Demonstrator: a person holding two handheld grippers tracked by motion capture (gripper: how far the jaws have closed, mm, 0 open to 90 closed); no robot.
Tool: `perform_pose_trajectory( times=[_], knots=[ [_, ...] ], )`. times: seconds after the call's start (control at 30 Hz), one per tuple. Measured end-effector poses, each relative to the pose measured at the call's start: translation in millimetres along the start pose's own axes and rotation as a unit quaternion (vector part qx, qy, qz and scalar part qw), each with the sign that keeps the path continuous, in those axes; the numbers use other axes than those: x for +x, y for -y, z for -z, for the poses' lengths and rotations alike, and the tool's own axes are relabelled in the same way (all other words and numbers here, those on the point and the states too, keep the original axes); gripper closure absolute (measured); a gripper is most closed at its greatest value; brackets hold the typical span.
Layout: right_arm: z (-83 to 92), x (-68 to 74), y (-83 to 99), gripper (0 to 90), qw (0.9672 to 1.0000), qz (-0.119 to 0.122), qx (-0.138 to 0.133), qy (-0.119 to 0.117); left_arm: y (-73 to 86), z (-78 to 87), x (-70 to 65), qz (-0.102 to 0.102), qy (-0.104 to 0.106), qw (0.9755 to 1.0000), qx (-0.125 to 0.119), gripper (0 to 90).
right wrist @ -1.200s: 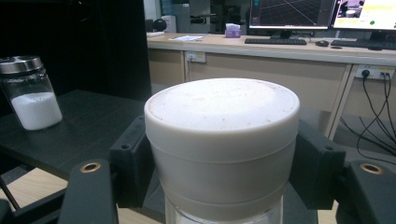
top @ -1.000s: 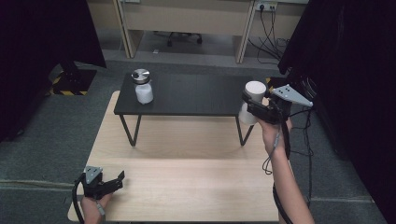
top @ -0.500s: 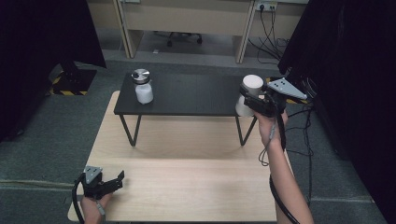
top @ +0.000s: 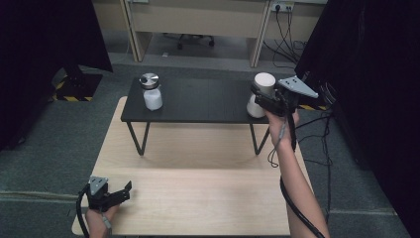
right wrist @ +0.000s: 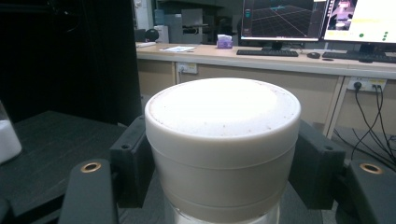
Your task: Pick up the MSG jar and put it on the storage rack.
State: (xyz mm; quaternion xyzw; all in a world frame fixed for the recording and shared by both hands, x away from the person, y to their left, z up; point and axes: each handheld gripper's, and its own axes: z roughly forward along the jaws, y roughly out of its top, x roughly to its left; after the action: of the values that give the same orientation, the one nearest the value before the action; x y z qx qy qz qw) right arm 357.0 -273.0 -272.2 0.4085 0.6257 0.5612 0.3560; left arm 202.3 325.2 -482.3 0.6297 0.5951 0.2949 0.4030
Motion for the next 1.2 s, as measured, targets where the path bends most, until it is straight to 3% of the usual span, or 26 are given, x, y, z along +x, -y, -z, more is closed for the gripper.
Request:
perform_pose_trajectory(
  times=[0.6, 1.2],
  knots=[
    [-21.0, 1.0, -2.8, 33.4, 1.0, -0.002, 0.003, 0.005, 0.7, 0.5, -0.4, 0.002, -0.003, 1.0, -0.002, 0.0],
    [-25.1, -1.1, 7.4, 33.6, 0.9999, -0.004, -0.008, 0.007, 0.6, 0.3, -1.5, 0.0, -0.005, 1.0, -0.001, 0.1]
  ],
)
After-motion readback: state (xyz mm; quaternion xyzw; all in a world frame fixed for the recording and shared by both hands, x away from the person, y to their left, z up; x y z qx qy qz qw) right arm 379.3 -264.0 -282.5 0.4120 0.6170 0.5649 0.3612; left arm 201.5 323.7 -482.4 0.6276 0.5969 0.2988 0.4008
